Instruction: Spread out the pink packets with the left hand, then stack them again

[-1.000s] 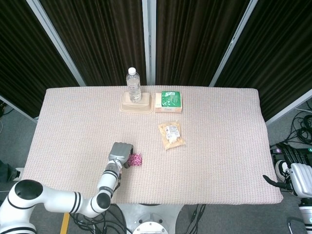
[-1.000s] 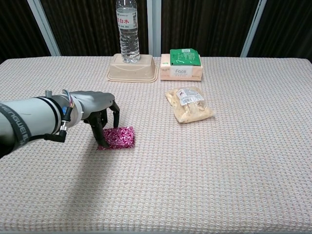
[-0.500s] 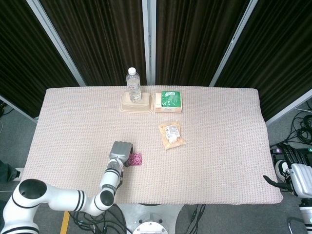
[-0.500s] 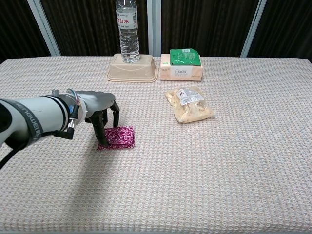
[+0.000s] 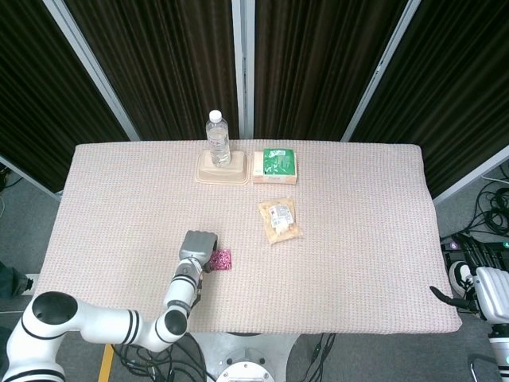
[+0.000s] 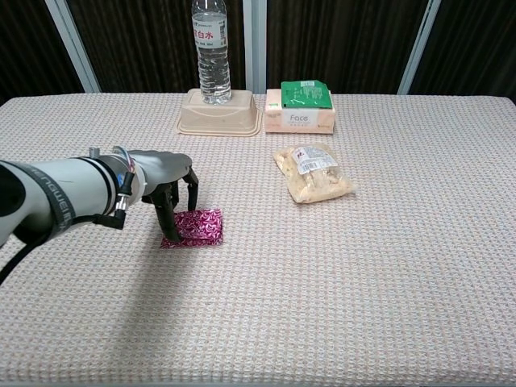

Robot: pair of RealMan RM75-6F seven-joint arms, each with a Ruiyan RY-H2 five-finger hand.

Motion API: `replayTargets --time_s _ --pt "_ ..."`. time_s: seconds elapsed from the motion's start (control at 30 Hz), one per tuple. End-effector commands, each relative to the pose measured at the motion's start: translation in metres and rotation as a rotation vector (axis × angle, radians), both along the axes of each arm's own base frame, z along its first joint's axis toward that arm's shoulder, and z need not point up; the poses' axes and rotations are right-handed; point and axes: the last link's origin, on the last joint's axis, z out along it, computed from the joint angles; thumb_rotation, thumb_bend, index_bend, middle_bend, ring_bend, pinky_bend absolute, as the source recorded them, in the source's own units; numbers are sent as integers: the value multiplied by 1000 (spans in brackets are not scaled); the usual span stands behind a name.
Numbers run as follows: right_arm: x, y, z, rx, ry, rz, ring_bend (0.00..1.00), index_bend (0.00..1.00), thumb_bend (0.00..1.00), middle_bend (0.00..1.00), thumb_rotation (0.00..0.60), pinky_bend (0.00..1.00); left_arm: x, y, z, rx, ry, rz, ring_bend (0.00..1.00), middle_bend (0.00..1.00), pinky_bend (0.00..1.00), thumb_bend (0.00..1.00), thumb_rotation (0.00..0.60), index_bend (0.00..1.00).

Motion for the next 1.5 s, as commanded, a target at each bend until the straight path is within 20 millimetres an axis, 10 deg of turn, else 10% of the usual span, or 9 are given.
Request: replayTargets --time_s 0.03,1.0,1.27,1.5 --pt "0 0 0 -1 0 -2 0 86 61 56 491 0 0 0 0 -1 3 -1 898 906 969 198 600 492" --pt "-2 1 2 -6 1 -3 0 86 60 55 491 0 2 5 3 8 -14 9 896 904 969 94 600 461" --pt "-1 1 6 -16 8 -1 0 86 62 55 484 0 -12 20 62 188 -147 -54 832 860 917 95 600 455" --pt "1 2 6 -23 3 9 0 86 60 56 486 0 -63 29 125 416 -129 -191 508 635 641 96 600 422"
